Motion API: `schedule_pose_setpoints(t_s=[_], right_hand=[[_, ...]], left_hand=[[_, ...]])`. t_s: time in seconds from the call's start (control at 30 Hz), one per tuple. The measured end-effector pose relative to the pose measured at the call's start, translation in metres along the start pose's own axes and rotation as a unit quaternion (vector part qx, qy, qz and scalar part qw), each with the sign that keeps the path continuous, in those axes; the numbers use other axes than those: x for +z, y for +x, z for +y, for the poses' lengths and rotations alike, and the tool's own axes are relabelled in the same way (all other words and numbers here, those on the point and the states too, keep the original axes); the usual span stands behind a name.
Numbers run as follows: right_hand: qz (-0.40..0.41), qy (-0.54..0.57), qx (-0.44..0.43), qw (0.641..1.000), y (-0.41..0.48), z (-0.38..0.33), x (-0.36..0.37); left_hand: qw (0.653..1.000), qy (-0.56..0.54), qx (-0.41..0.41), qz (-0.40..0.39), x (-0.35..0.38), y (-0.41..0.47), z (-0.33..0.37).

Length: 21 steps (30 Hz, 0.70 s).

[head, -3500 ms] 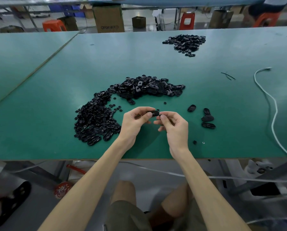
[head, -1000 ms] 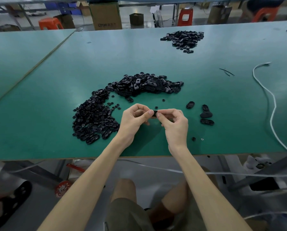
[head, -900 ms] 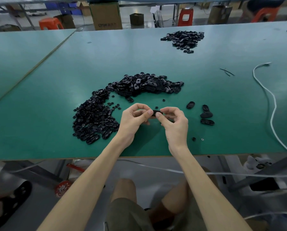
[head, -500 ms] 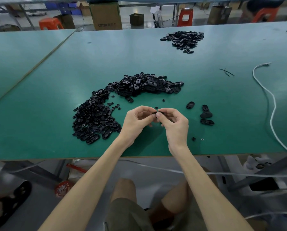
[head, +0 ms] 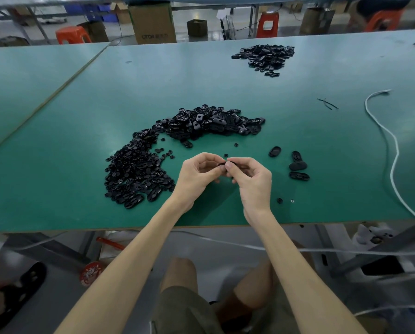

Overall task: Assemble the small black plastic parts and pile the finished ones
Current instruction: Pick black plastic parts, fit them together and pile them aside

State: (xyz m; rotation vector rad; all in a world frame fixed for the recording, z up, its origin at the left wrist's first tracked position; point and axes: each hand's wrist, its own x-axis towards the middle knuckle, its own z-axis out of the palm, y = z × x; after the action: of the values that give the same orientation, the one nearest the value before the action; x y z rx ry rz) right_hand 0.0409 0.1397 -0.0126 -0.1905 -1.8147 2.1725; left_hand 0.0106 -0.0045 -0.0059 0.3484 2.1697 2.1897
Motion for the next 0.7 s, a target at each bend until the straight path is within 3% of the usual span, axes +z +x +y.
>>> schedule_pose_setpoints(t_s=[0.7], right_hand=[[-0.004,-0.018,0.007,1.000,0.0024,0.0030,-0.0007]], left_hand=[[0.999,0.033,-0.017,0.001,0.0034,-0.0025,0.0051]])
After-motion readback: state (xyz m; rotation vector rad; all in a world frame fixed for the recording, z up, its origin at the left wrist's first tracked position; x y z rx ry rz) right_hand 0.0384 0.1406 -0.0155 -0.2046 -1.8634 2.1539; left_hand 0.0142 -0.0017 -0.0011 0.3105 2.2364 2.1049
